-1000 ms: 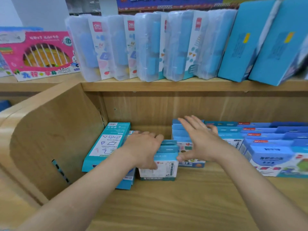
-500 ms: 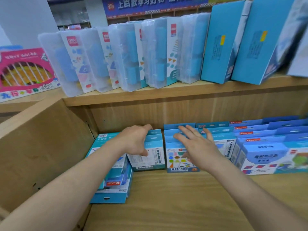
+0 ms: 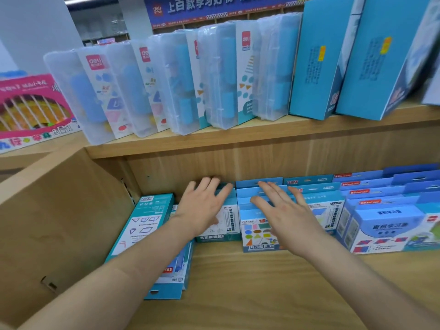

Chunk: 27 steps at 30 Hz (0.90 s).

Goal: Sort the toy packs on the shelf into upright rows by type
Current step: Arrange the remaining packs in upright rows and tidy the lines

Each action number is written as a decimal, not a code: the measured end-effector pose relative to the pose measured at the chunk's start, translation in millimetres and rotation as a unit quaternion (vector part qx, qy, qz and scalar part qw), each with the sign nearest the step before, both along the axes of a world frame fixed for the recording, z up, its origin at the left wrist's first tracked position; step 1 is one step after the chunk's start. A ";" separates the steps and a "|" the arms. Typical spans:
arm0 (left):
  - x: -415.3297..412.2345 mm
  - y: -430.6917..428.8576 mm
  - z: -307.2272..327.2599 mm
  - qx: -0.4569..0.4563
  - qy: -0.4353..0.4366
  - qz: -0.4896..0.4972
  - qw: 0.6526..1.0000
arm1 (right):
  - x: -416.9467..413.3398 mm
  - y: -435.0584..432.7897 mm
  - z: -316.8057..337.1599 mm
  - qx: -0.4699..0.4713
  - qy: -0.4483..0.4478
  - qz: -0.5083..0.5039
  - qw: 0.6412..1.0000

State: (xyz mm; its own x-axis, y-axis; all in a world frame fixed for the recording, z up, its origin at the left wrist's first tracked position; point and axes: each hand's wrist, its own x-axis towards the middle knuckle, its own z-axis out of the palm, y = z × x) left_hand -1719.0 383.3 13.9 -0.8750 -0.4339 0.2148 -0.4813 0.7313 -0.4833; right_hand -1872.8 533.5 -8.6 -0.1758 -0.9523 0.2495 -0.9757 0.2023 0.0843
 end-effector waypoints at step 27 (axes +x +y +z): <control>161.0 69.3 -33.6 0.131 0.182 0.253 0.941 | 134.0 -6.9 -7.4 -0.051 -0.372 0.157 0.913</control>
